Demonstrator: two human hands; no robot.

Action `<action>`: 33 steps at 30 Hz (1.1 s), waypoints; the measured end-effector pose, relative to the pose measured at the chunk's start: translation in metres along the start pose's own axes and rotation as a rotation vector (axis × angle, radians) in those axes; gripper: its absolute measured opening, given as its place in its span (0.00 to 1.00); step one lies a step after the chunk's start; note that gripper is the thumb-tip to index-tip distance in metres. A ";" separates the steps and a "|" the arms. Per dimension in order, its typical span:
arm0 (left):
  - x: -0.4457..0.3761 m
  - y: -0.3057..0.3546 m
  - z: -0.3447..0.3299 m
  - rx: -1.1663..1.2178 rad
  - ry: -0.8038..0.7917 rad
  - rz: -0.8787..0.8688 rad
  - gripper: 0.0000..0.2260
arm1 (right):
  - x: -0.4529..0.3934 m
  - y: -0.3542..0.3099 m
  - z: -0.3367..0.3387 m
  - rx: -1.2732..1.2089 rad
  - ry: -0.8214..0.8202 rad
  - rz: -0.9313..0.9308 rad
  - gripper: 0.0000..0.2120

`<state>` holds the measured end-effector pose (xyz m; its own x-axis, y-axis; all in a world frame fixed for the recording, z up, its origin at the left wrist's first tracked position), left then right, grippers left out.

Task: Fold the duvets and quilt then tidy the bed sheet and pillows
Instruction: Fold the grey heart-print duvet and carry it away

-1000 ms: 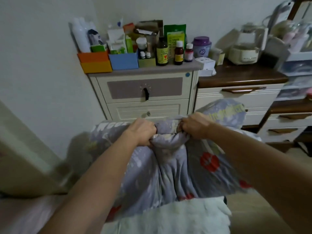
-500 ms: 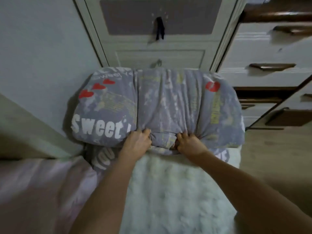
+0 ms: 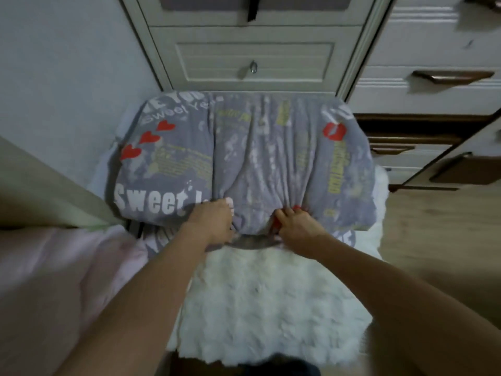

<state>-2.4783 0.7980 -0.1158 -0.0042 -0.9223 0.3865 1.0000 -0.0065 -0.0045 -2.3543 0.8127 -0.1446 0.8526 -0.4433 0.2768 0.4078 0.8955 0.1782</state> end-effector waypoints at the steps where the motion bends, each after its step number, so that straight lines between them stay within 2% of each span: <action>1: 0.001 -0.007 0.010 0.075 -0.051 0.033 0.14 | 0.004 0.001 0.007 -0.086 -0.023 0.000 0.15; 3: 0.002 -0.021 0.057 0.131 -0.041 0.077 0.15 | 0.012 0.024 0.048 -0.252 0.014 -0.081 0.15; 6: -0.011 -0.030 0.133 0.145 0.061 0.106 0.13 | 0.005 0.091 0.118 -0.349 0.262 -0.304 0.11; 8: -0.026 -0.022 0.169 0.129 0.128 0.087 0.10 | -0.003 0.140 0.140 -0.361 0.360 -0.474 0.10; 10: -0.052 -0.010 0.194 0.107 0.231 0.057 0.10 | -0.018 0.185 0.140 -0.342 0.349 -0.583 0.11; 15: -0.161 0.018 0.204 0.036 0.369 0.030 0.19 | -0.067 0.291 0.100 -0.333 0.306 -0.779 0.18; 18: -0.226 0.031 0.217 -0.027 0.511 0.063 0.28 | -0.098 0.332 0.075 -0.440 0.300 -0.923 0.27; 20: -0.242 0.026 0.214 -0.048 0.607 0.141 0.33 | -0.097 0.325 0.049 -0.557 0.315 -0.984 0.29; 22: -0.258 0.036 0.156 -0.008 0.542 0.207 0.34 | -0.078 0.301 -0.013 -0.649 0.301 -1.034 0.29; 24: -0.253 0.061 0.088 0.019 0.493 0.199 0.36 | -0.045 0.267 -0.076 -0.652 0.269 -1.070 0.29; 26: -0.244 0.090 0.050 0.020 0.505 0.144 0.37 | -0.019 0.246 -0.116 -0.632 0.255 -1.113 0.30; 30: -0.236 0.114 0.033 0.022 0.528 0.161 0.36 | -0.001 0.242 -0.142 -0.614 0.259 -1.110 0.30; 33: -0.231 0.107 0.040 0.030 0.495 0.162 0.34 | -0.001 0.244 -0.122 -0.589 0.271 -1.132 0.30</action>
<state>-2.3704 1.0264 -0.1686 0.1549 -0.9830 -0.0989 0.9878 0.1556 0.0010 -2.2154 1.0367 -0.2162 -0.0458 -0.9983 0.0363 0.9609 -0.0540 -0.2714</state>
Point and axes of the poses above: each hand's wrist, its own x-axis away from the middle knuckle, its own z-axis out of the back of the hand, y = z × x, the point moved 10 cm from there along -x, towards the middle knuckle, and after that the axes turned 5 degrees about y, right-handed, at the moved point
